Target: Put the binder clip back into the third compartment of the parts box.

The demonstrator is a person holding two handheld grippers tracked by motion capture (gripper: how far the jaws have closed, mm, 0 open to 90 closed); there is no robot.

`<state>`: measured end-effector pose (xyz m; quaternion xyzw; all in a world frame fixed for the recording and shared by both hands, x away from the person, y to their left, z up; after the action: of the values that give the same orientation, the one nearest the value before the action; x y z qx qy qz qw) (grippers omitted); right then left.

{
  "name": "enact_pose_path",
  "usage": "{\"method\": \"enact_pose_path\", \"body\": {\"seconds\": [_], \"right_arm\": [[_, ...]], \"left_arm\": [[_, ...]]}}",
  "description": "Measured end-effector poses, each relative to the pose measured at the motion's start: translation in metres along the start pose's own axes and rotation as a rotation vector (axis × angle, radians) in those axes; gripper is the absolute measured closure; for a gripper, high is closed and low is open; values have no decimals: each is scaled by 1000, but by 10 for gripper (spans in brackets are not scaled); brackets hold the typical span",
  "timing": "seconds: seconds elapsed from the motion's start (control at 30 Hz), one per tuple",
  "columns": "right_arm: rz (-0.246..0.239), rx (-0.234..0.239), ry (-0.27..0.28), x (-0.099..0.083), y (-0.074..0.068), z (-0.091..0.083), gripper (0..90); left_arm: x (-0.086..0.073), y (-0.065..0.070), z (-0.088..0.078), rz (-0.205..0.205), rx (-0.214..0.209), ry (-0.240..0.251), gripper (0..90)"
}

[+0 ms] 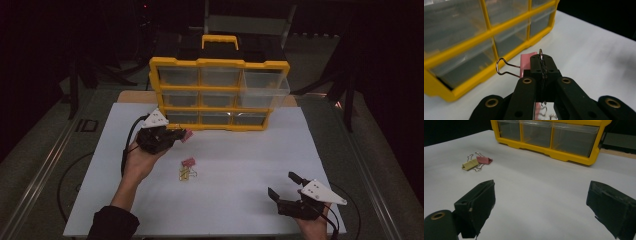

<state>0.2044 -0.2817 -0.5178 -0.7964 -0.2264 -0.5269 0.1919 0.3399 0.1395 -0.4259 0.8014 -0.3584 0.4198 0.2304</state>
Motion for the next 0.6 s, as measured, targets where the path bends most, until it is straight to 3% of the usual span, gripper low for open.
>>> {"method": "enact_pose_path", "body": {"seconds": [0.6], "right_arm": [[4, 2, 3, 0, 1, 0, 83]], "left_arm": [[75, -5, -5, 68, -87, 59, 895]]}}
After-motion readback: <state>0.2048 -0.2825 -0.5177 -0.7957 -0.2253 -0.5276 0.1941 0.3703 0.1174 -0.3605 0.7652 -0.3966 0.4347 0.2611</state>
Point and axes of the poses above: each handheld gripper's, and its own axes: z roughly forward along the jaws, x roughly out of its top, y roughly to its right, the point moved 1 cm from there along z, roughly forward along the jaws, and after that the axes turned 1 degree about z, right-handed, at the moved point
